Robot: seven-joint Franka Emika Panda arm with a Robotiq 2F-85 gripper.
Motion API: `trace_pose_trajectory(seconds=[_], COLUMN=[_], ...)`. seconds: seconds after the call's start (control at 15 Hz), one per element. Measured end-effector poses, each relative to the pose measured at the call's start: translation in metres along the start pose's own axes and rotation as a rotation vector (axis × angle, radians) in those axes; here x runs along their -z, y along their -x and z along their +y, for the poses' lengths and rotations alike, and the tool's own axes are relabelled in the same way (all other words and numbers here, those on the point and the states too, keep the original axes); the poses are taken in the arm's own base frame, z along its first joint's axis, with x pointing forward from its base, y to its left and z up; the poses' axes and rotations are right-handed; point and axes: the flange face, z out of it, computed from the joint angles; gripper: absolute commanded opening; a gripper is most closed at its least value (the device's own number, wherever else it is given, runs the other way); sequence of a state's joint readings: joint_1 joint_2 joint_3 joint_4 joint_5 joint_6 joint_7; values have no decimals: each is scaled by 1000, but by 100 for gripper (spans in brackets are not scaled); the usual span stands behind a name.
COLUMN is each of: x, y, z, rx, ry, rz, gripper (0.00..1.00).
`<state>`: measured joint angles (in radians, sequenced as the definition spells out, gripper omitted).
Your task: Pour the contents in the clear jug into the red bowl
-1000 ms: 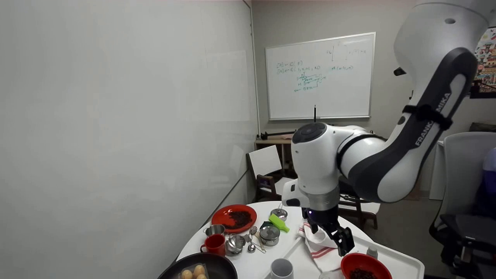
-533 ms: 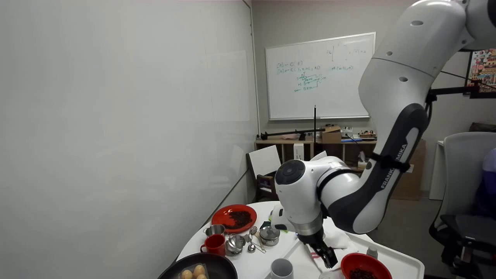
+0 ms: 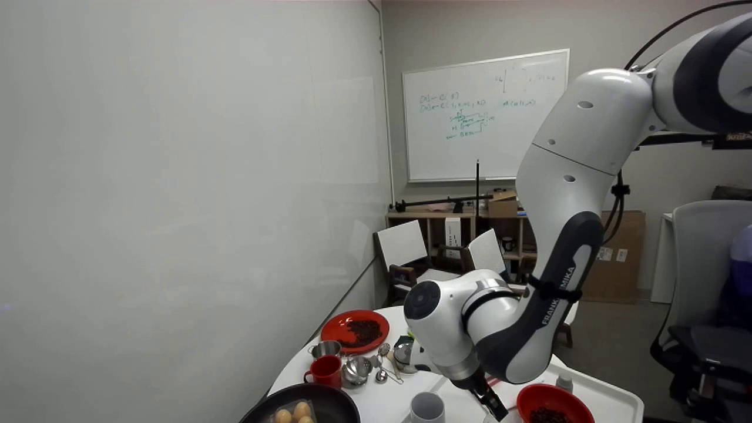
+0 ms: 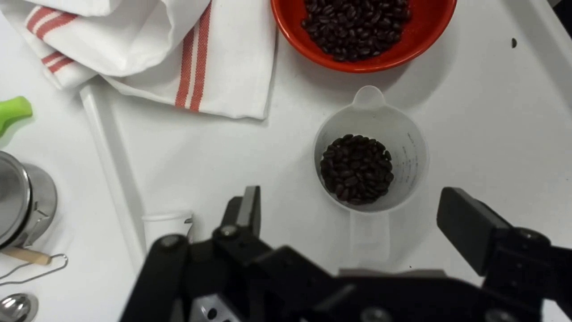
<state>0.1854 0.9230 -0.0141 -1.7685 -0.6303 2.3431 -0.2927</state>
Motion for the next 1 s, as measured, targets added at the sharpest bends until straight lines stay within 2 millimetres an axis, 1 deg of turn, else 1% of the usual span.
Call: trace_pose_trajectory(seconds=[0.2,0.47,0.67,1.0], x=[-13,-32,-46,-59], y=[-10,-25,-32,-42], z=[-2,-13,-17,-21], rx=[5,7,6,8], ry=[-5,-21,-34,-42], rz=[-7,-12,-17,-15], gripper=[100,100,100,100])
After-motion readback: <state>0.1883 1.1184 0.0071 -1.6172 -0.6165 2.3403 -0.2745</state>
